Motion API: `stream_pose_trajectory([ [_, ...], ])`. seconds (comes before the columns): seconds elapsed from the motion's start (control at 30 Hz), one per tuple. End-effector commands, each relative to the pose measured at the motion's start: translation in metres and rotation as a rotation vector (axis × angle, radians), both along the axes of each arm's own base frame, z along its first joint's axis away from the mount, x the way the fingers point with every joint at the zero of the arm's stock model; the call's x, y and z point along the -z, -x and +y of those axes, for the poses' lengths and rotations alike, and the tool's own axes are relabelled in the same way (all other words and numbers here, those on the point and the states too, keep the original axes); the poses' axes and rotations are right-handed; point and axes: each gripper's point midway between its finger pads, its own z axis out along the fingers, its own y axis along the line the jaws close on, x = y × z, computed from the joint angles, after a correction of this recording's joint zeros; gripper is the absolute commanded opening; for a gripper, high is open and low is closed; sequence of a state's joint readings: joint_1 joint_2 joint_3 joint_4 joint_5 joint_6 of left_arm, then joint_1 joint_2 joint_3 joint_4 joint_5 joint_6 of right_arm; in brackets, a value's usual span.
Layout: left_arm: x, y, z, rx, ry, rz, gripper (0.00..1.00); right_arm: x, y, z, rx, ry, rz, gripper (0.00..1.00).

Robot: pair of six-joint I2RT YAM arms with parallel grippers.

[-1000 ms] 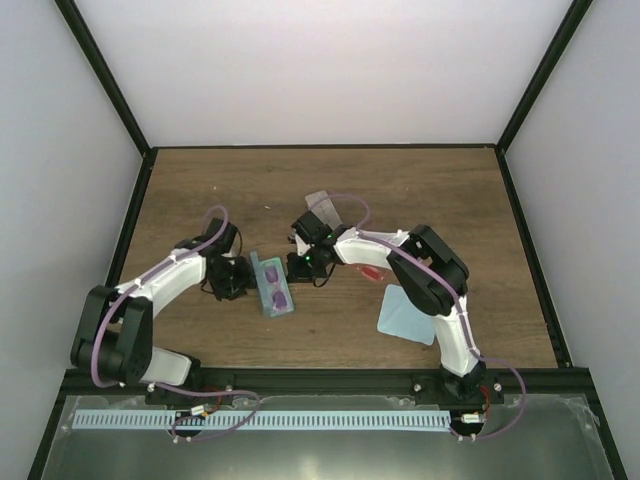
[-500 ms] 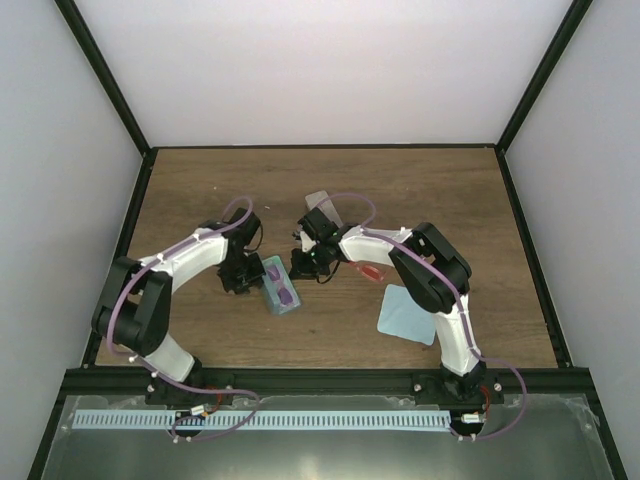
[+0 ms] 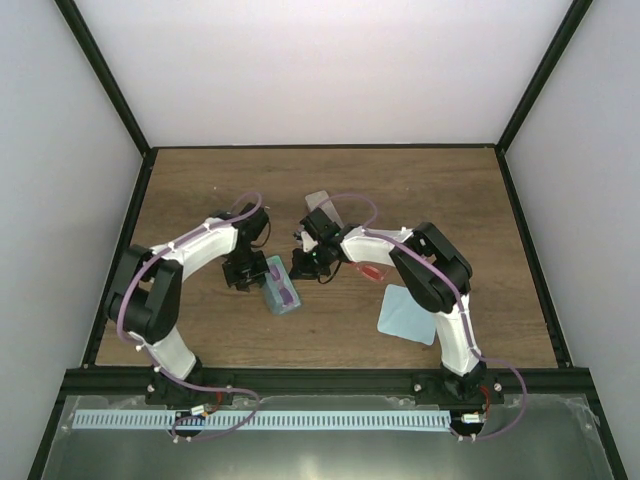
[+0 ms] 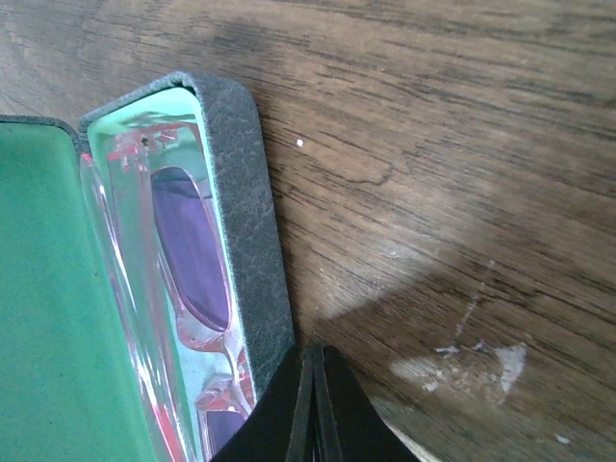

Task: Organize the sunglasses
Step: Close the sunglasses case at the center of the board, then move the sunglasses case at the center of the board.

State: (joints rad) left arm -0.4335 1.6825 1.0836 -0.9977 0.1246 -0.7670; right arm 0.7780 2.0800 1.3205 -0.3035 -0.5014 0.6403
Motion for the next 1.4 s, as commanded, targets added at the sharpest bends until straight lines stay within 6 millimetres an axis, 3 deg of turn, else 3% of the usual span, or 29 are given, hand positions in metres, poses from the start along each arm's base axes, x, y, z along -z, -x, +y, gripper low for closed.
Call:
stream_pose_trajectory([
  [0.0, -0.025, -0.043, -0.085, 0.098, 0.309, -0.165, 0.24, 0.016, 0.04, 0.018, -0.109, -0.043, 0.077, 0.01],
  [0.37, -0.036, -0.047, -0.105, 0.114, 0.332, -0.175, 0.25, 0.017, 0.043, 0.017, -0.13, -0.046, 0.072, 0.01],
  [0.8, -0.009, -0.062, -0.107, 0.114, 0.291, -0.145, 0.29, 0.019, 0.054, 0.004, -0.139, -0.026, 0.071, 0.01],
  [0.9, -0.019, -0.068, -0.11, 0.126, 0.297, -0.176, 0.29, 0.005, 0.041, -0.004, -0.105, 0.015, -0.007, 0.01],
  [1.03, -0.051, -0.077, -0.107, 0.137, 0.307, -0.278, 0.3, -0.041, 0.007, -0.014, -0.034, 0.082, -0.204, 0.03],
  [1.13, -0.09, -0.085, -0.101, 0.14, 0.315, -0.42, 0.34, -0.072, -0.012, -0.021, 0.015, 0.116, -0.318, 0.15],
  [1.23, -0.118, -0.09, -0.078, 0.114, 0.259, -0.559, 0.51, -0.091, -0.02, -0.022, 0.027, 0.122, -0.384, 0.3],
  [1.27, -0.119, -0.09, -0.066, 0.087, 0.234, -0.579, 0.57, -0.093, -0.019, -0.02, 0.011, 0.12, -0.4, 0.38],
  [1.37, -0.116, -0.085, -0.02, -0.044, 0.191, -0.596, 0.81, -0.092, -0.008, -0.009, -0.074, 0.131, -0.431, 0.76],
])
